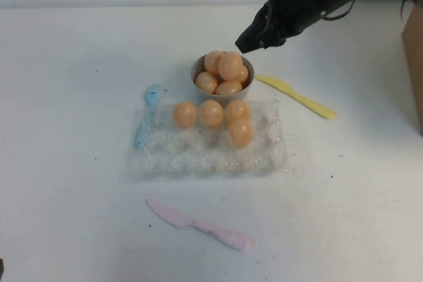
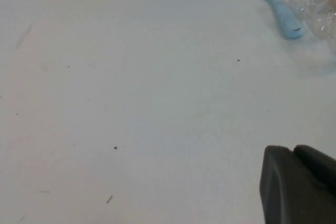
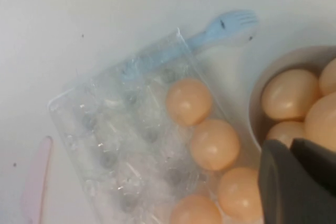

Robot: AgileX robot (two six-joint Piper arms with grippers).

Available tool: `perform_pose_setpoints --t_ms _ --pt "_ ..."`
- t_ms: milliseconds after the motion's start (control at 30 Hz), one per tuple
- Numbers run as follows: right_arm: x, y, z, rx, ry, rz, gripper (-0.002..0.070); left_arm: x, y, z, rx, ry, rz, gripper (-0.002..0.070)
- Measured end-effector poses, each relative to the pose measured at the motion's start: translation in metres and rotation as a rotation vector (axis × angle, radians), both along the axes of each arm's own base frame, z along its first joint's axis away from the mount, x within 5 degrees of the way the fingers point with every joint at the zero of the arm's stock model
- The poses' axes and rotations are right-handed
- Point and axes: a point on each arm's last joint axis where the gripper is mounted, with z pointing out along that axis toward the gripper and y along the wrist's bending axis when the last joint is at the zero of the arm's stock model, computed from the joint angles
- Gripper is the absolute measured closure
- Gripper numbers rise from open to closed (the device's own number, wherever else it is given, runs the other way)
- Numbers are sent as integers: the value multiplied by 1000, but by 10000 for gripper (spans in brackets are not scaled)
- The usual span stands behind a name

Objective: Take an egg out of the egg box

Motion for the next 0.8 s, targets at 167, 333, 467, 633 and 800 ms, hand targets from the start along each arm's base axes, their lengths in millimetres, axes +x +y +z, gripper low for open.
perform_pose_setpoints --t_ms 167,333,467,633,800 --pt "-14 -18 42 45 -59 -28 685 0 0 0 0 0 0 678" --pt "-40 -23 87 115 -126 -19 687 0 0 0 0 0 0 678" --pt "-70 -30 105 134 -139 5 687 0 0 0 1 0 0 678" --pt "-115 -46 111 166 -230 -69 687 0 0 0 1 0 0 678" --pt "-176 -70 108 265 -395 -207 687 0 0 0 1 0 0 678"
